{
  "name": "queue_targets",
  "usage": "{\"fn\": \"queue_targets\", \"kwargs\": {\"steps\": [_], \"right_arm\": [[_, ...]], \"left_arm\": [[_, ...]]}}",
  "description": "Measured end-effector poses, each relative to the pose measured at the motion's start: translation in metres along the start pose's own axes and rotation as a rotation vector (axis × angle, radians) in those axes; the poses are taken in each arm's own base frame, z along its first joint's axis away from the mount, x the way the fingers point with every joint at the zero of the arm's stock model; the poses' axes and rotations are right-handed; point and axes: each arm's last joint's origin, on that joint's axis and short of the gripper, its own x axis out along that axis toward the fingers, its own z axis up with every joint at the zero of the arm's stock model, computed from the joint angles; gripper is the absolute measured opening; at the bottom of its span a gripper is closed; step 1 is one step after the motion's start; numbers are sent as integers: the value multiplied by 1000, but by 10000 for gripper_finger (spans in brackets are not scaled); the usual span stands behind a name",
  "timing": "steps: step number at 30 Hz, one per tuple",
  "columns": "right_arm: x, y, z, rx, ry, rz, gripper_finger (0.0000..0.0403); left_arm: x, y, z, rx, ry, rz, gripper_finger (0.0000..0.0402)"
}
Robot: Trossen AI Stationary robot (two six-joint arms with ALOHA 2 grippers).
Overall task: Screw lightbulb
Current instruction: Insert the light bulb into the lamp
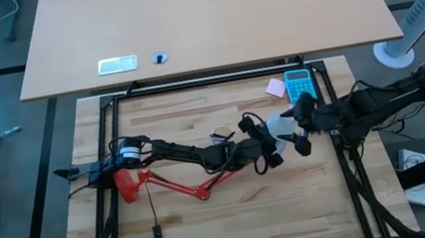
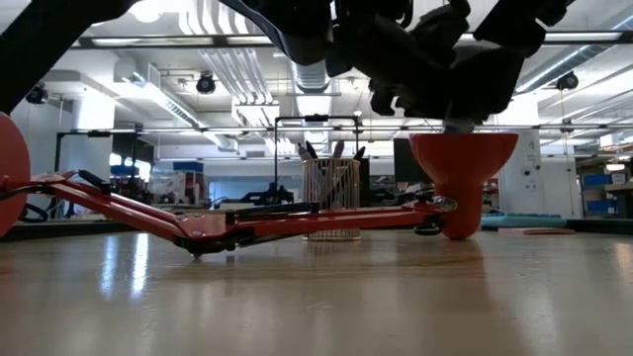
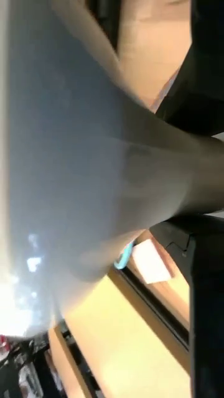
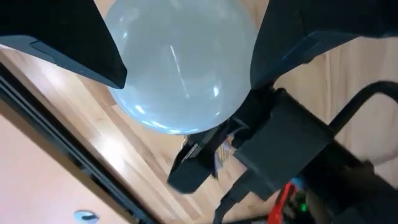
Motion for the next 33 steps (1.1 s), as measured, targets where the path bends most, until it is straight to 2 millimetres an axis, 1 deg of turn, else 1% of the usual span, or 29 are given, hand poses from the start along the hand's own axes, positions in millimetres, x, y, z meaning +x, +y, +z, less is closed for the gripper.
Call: {"fn": "queue_targets", "kwargs": {"steps": [6, 12, 16, 19, 23, 26, 33], "right_arm": [[10, 6, -1, -59, 42, 18, 339], [21, 11, -3, -89, 90, 26, 339], [29, 15, -4, -105, 110, 19, 339], [34, 18, -5, -125, 127, 12, 339], [37, 19, -4, -133, 130, 10, 339], [35, 19, -2, -133, 128, 13, 339], [31, 19, 3, -167, 106, 20, 339]], "left_arm": [[2, 2, -7, -10, 56, -97, 175], [4, 4, -9, 21, 75, -114, 214], [1, 7, -10, 57, 135, -128, 245], [-1, 11, -8, 70, 164, -188, 267], [-1, 14, -6, 71, 168, -191, 289], [1, 17, -4, 59, 157, -186, 296], [9, 26, 1, 20, 104, -168, 297]]}}
